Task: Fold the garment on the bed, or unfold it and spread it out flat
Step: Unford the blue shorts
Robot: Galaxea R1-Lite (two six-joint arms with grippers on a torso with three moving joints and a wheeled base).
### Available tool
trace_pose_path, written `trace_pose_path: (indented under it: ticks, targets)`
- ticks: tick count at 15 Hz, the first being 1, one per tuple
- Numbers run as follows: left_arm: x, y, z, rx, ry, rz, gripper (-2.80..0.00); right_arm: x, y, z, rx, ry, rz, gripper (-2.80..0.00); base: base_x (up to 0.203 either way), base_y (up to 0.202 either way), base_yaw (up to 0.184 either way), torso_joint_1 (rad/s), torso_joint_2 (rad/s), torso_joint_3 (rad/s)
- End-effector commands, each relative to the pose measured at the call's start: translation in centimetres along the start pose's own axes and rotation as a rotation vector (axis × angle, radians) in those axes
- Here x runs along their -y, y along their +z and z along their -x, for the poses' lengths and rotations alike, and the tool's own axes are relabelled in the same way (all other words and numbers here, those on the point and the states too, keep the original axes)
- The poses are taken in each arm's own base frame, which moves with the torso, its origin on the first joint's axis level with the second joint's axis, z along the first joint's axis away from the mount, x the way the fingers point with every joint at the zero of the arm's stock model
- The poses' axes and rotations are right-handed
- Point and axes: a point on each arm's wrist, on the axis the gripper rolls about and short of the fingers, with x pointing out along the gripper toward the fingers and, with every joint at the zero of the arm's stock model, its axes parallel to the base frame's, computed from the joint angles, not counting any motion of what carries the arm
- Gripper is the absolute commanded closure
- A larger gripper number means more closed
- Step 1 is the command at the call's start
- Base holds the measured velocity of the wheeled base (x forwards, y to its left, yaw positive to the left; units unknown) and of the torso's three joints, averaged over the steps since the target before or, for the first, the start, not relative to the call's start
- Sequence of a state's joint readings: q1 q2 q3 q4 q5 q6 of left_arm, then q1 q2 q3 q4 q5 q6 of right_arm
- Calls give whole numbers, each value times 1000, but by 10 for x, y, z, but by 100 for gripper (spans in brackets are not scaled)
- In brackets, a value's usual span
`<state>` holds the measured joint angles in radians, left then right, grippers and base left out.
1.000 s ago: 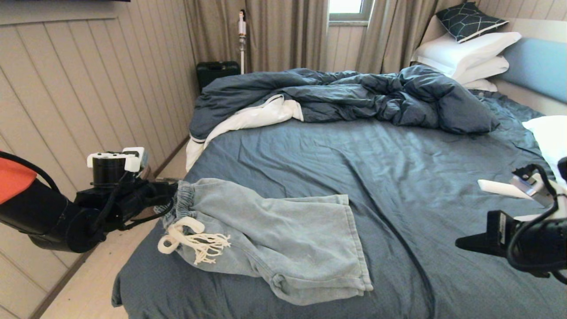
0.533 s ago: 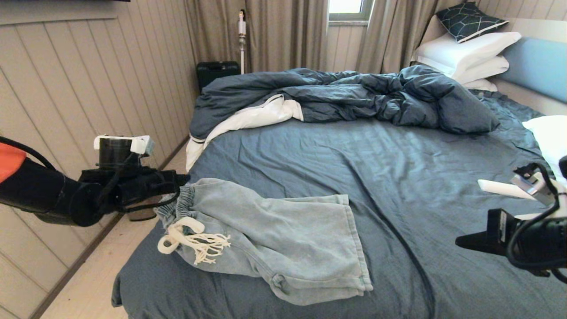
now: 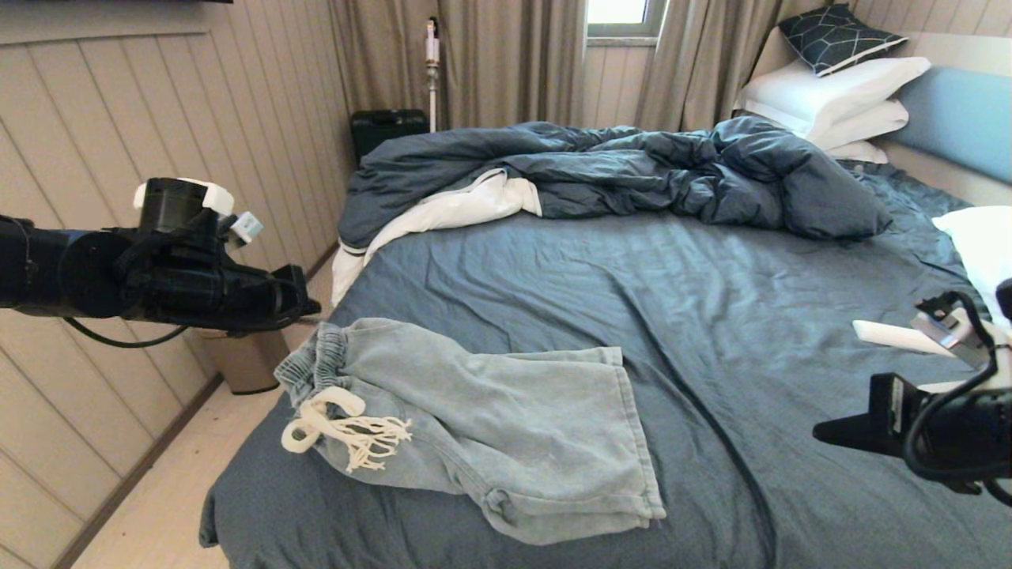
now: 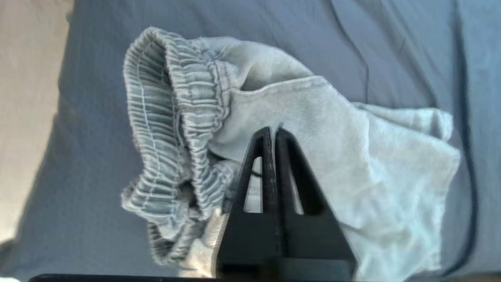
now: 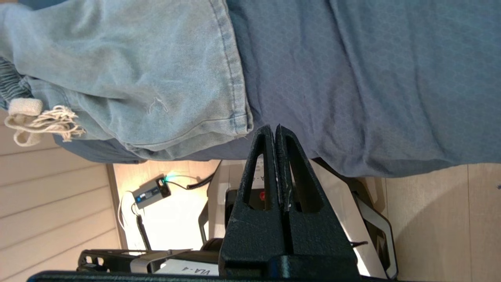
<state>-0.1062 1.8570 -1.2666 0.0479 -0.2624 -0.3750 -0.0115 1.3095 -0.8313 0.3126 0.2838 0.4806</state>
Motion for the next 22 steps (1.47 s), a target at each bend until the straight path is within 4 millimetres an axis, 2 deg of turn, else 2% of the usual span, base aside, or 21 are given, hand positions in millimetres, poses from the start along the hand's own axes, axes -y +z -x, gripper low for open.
trace_pose_path:
  ticks: [1, 2, 4, 9, 17, 19, 22]
  targets:
    - [-6, -1, -9, -21, 13, 14, 0, -1, 1, -1, -2, 1, -2, 0, 0, 0, 0, 0, 0, 0]
    - [-13, -4, -19, -46, 27, 25, -280, -1, 2, 0, 1, 3, -1, 0, 0, 0, 0, 0, 0, 0]
    - [-21, -5, -30, -61, 37, 39, -280, -2, 1, 2, 8, 5, -2, 0, 0, 0, 0, 0, 0, 0]
    - [-25, -2, -53, -94, -17, 45, -280, -2, 2, 3, 12, 3, 0, 0, 0, 0, 0, 0, 0, 0]
    - [-27, -13, -79, -150, -30, 50, -280, 1, 3, -3, -6, -9, -10, 0, 0, 0, 0, 0, 0, 0]
    - [-24, -7, -75, -132, -36, 46, -280, 1, 3, -4, -10, -11, -11, 0, 0, 0, 0, 0, 0, 0]
    - [-17, 4, -57, -84, -52, 33, -280, 1, 3, -5, -12, -12, -13, 0, 0, 0, 0, 0, 0, 0]
